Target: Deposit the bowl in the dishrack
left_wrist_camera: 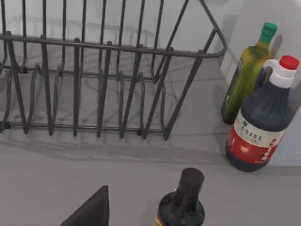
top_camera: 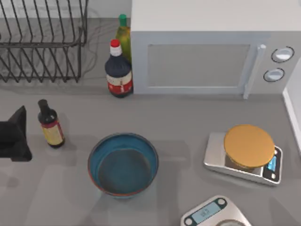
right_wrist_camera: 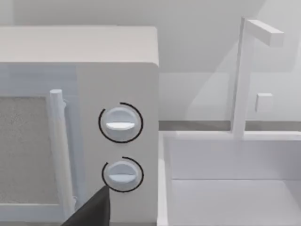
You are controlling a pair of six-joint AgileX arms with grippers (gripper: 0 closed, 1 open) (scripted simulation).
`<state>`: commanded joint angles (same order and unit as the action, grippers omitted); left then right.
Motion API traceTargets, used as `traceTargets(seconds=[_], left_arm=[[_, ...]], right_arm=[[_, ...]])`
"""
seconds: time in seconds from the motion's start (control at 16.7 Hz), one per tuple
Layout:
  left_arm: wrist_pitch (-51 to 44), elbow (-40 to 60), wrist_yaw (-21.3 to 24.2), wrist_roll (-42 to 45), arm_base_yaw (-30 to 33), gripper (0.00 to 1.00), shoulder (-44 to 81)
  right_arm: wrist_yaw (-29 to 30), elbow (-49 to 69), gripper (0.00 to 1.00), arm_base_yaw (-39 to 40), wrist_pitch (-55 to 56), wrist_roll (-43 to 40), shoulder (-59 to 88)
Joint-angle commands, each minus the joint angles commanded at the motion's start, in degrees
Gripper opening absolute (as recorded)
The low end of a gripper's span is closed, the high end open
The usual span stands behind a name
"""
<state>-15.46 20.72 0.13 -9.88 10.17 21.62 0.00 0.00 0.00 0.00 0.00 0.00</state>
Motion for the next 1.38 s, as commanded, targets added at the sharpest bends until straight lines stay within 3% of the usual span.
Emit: traceTargets(seconds=[0.54, 0.84, 1.14, 1.38], left_arm=[[-33.4, 43.6, -0.2, -19.8, 20.7, 1.0, 55.1], [-48.7, 64.1, -0.1, -29.4, 30.5, 1.0, 78.6], [-57.2, 76.9, 0.0, -35.1, 36.3, 1.0, 92.3], [-58.3, 78.8, 0.0, -35.8, 37.1, 1.0, 94.1]], right_arm=[[0.0, 0.0, 1.0, 0.0, 0.0, 0.0, 0.0], [0.0, 0.0, 1.0, 0.0, 0.0, 0.0, 0.0], [0.0, 0.0, 1.0, 0.0, 0.0, 0.0, 0.0], [0.0, 0.0, 1.0, 0.0, 0.0, 0.0, 0.0]])
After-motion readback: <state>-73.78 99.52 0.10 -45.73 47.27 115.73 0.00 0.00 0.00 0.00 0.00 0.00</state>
